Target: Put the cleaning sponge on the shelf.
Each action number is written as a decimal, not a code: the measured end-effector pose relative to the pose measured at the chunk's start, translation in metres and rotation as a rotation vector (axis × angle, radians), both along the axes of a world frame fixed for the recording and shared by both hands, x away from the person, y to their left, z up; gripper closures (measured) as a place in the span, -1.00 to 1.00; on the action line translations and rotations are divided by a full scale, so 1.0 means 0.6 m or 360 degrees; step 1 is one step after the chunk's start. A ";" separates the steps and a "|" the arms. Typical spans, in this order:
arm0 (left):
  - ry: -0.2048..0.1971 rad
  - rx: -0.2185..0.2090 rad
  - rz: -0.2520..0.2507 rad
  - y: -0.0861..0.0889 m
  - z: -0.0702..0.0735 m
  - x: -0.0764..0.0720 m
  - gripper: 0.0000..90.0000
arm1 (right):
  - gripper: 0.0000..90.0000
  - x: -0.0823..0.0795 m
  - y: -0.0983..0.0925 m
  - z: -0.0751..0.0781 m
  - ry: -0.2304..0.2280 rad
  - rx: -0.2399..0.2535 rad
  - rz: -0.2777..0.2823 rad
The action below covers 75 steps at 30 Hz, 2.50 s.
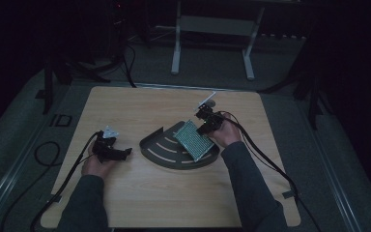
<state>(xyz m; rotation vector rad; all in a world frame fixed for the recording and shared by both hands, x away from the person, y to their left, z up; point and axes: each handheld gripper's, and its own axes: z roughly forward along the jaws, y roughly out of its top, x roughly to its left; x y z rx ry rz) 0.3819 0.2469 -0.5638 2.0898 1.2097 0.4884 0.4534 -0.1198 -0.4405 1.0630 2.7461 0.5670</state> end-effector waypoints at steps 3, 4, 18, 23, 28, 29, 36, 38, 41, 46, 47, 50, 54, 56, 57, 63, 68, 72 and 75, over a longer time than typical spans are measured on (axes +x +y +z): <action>-0.0001 0.0001 0.0000 0.000 0.000 0.000 -0.76 | 0.99 0.000 0.000 -0.005 0.0005 -0.0004 0.0000; -0.0001 0.0000 0.0001 0.000 0.000 0.000 -0.76 | 0.99 0.001 0.000 -0.007 0.0009 -0.0005 -0.0002; 0.0000 -0.0001 0.0001 0.000 0.000 0.000 -0.76 | 0.99 0.001 0.001 -0.024 0.0028 -0.0069 -0.0005; 0.0001 -0.0001 0.0001 0.000 0.000 0.000 -0.76 | 0.99 0.002 0.001 -0.027 0.0026 -0.0107 -0.0006; 0.0001 -0.0001 0.0001 0.000 0.000 0.000 -0.76 | 0.99 0.004 -0.005 -0.035 0.0028 -0.0136 -0.0028; 0.0000 -0.0002 0.0002 0.000 0.000 0.000 -0.76 | 0.99 0.005 -0.006 -0.037 0.0030 -0.0143 -0.0032; 0.0000 -0.0002 0.0001 0.000 0.000 0.000 -0.76 | 0.99 0.005 -0.009 -0.045 0.0022 -0.0178 -0.0046; 0.0000 -0.0002 0.0001 0.000 0.000 0.000 -0.76 | 0.99 0.005 -0.009 -0.045 0.0018 -0.0181 -0.0047; 0.0000 -0.0003 0.0001 0.000 0.000 0.000 -0.76 | 0.98 0.006 -0.008 -0.048 0.0010 -0.0205 -0.0050; 0.0000 -0.0002 0.0001 0.000 0.000 0.000 -0.76 | 0.98 0.006 -0.005 -0.053 -0.0002 -0.0232 -0.0059; 0.0000 -0.0002 0.0001 0.000 0.000 0.000 -0.76 | 0.98 0.006 -0.005 -0.054 -0.0002 -0.0241 -0.0057; 0.0000 -0.0002 0.0001 0.000 0.000 0.000 -0.76 | 0.97 0.006 -0.004 -0.055 -0.0005 -0.0246 -0.0058; 0.0000 -0.0003 0.0001 0.000 0.000 0.000 -0.76 | 0.97 0.006 -0.005 -0.053 -0.0007 -0.0246 -0.0056; 0.0000 -0.0002 0.0001 0.000 0.000 0.000 -0.76 | 0.97 0.006 -0.005 -0.053 -0.0005 -0.0247 -0.0052; 0.0000 -0.0002 0.0001 0.000 0.000 0.000 -0.76 | 0.97 0.006 -0.005 -0.053 -0.0004 -0.0248 -0.0048; 0.0000 -0.0002 0.0001 0.000 0.000 0.000 -0.76 | 0.99 0.005 -0.004 -0.054 -0.0006 -0.0252 -0.0040; 0.0000 -0.0002 0.0001 0.000 0.000 0.000 -0.76 | 0.98 0.004 -0.004 -0.053 -0.0014 -0.0247 -0.0036; 0.0000 -0.0002 0.0001 0.000 0.000 0.000 -0.76 | 0.91 0.001 -0.007 -0.046 -0.0030 -0.0229 -0.0041; 0.0000 -0.0002 0.0001 0.000 0.000 0.000 -0.76 | 0.79 -0.002 -0.012 -0.037 -0.0055 -0.0214 -0.0046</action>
